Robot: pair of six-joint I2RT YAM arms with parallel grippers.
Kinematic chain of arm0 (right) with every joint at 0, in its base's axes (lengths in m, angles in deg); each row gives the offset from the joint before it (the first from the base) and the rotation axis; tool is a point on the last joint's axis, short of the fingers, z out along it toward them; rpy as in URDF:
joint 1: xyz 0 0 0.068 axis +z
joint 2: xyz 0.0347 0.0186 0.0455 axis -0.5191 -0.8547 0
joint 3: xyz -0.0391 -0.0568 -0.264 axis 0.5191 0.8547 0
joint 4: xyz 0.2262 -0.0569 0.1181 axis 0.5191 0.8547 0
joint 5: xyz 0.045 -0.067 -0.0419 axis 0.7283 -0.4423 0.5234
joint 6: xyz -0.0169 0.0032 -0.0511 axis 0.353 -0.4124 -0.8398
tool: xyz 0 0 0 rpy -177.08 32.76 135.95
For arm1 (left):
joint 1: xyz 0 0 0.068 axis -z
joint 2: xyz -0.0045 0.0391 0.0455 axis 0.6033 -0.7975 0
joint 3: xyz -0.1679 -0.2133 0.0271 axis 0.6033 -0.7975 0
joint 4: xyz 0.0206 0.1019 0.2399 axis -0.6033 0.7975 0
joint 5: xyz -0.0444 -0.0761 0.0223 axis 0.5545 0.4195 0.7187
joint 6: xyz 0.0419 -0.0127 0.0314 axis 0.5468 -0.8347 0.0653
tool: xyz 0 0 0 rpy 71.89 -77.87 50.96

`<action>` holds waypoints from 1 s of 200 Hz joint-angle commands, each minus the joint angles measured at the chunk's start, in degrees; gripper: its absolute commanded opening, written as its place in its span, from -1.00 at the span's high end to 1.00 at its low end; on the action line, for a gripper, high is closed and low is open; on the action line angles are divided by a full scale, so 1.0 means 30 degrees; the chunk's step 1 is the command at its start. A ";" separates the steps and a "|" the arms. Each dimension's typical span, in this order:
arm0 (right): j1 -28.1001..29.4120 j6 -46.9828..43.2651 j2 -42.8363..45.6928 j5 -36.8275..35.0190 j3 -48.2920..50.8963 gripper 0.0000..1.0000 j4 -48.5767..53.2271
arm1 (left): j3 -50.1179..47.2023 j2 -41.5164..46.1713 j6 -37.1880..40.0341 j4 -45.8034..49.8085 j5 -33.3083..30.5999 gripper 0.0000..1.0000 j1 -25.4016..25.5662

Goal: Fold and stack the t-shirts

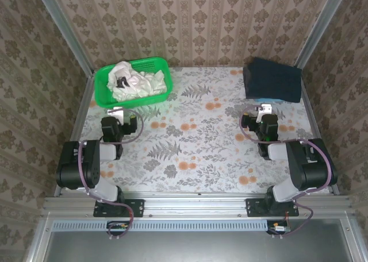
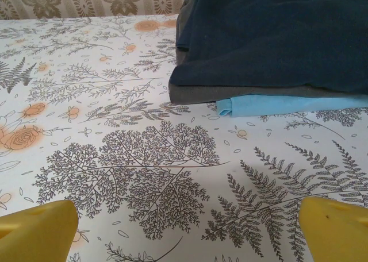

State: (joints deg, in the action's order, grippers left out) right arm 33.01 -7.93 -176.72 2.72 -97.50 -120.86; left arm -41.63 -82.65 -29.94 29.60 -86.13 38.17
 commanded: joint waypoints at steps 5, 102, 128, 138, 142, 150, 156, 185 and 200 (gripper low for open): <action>-0.0110 -0.0218 -0.0057 0.0409 -0.0256 -1.00 -0.0323 | 0.0168 0.0048 0.0257 -0.0609 -0.0167 -1.00 0.0063; -0.0110 -0.0220 -0.0058 0.0409 -0.0248 -1.00 -0.0322 | 0.0175 0.0052 0.0208 -0.0586 -0.0072 -1.00 0.0035; -0.0109 -0.0233 -0.0058 0.0409 -0.0260 -1.00 -0.0323 | 0.0172 0.0056 0.0213 -0.0579 -0.0080 -1.00 0.0025; -0.0110 -0.0229 -0.0049 0.0409 -0.0227 -1.00 -0.0323 | 0.0168 0.0064 0.0217 -0.0579 -0.0079 -1.00 0.0013; -0.0110 -0.0243 -0.0048 0.0409 -0.0227 -1.00 -0.0323 | 0.0168 0.0052 0.0241 -0.0579 -0.0076 -1.00 0.0027; -0.0096 -0.0245 -0.0068 0.0409 -0.0230 -1.00 -0.0338 | 0.0168 0.0065 0.0241 -0.0579 -0.0079 -1.00 0.0020; -0.0110 -0.0247 -0.0056 0.0409 -0.0227 -1.00 -0.0342 | 0.0193 0.0072 0.0242 -0.0579 -0.0067 -1.00 0.0027; -0.0109 -0.0334 0.0427 0.0688 -0.0591 -1.00 0.0527 | 0.0697 0.1842 0.0840 0.1335 -0.4938 -1.00 0.1843; -0.0023 -0.0523 0.2949 0.2234 -0.2768 -1.00 0.6626 | 0.2825 0.4637 -0.0417 0.7171 -0.9542 -1.00 0.3720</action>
State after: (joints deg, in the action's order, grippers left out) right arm 33.03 -8.28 -176.00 3.68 -98.18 -118.43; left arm -40.90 -79.55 -29.46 34.70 -95.24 42.43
